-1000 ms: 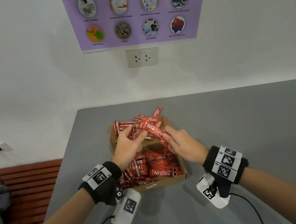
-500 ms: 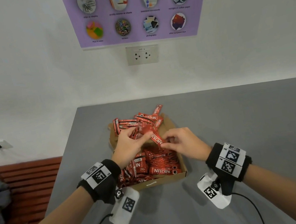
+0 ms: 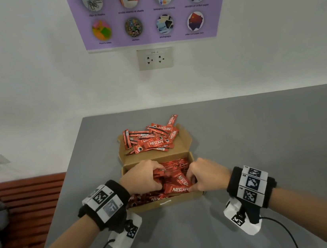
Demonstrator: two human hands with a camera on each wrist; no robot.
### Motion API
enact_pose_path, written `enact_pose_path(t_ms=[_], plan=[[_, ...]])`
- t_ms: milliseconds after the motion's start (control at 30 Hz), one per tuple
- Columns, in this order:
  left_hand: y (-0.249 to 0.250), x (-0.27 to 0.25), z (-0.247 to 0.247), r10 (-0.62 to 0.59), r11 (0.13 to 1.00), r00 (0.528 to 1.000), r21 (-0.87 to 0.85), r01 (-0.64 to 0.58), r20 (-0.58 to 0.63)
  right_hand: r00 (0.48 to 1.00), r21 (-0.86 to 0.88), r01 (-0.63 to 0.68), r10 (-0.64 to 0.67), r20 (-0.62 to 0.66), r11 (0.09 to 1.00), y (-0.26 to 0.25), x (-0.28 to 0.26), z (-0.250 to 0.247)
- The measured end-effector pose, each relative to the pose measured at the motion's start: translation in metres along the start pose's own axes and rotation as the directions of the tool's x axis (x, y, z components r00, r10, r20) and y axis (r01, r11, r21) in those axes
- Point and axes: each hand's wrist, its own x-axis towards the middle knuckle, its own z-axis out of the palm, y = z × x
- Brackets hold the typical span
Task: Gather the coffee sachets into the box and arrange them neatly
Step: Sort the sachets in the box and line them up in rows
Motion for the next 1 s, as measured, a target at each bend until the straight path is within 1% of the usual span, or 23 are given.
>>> enact_pose_path(t_ms=[100,133,200,267,333,433,533,700,900,1000], plan=[[-0.002,0.004,0.000,0.029,0.999,0.999,-0.025,-0.030,-0.034,0.999,-0.187,0.044,-0.038,0.033,0.981,-0.008,0.004,-0.001],[-0.003,0.005,0.002,0.014,1.000,0.999,-0.011,-0.015,-0.030,0.998,-0.235,0.056,-0.047,0.042,0.970,-0.010,0.007,-0.001],[-0.006,0.007,0.007,-0.006,1.000,1.000,0.006,0.006,-0.006,0.996,-0.290,0.080,-0.065,0.060,0.954,-0.014,0.011,-0.002],[-0.008,0.009,0.013,-0.037,0.999,0.999,-0.022,0.037,-0.001,0.995,-0.312,0.091,-0.071,0.075,0.946,-0.016,0.014,-0.003],[-0.008,0.009,0.016,-0.064,0.998,0.998,-0.027,0.064,0.003,0.993,-0.318,0.094,-0.068,0.091,0.943,-0.016,0.016,-0.005],[-0.011,0.011,0.020,-0.082,0.997,0.996,0.005,0.083,-0.023,0.992,-0.298,0.100,-0.072,0.104,0.949,-0.015,0.017,-0.007],[-0.012,0.011,0.023,-0.100,0.994,0.994,0.029,0.101,-0.036,0.993,-0.248,0.106,-0.091,0.070,0.963,-0.014,0.018,-0.004],[-0.011,0.010,0.023,-0.084,0.995,0.994,0.054,0.087,-0.065,0.992,-0.175,0.127,-0.128,0.004,0.976,-0.020,0.019,0.004],[-0.007,0.001,0.012,-0.025,0.991,0.995,0.127,0.036,-0.092,0.996,-0.159,0.092,-0.091,0.019,0.983,-0.018,0.015,0.002],[-0.006,-0.004,0.010,0.000,0.987,1.000,0.160,0.000,-0.004,0.999,-0.185,0.050,-0.048,0.014,0.981,-0.020,0.017,0.004]])
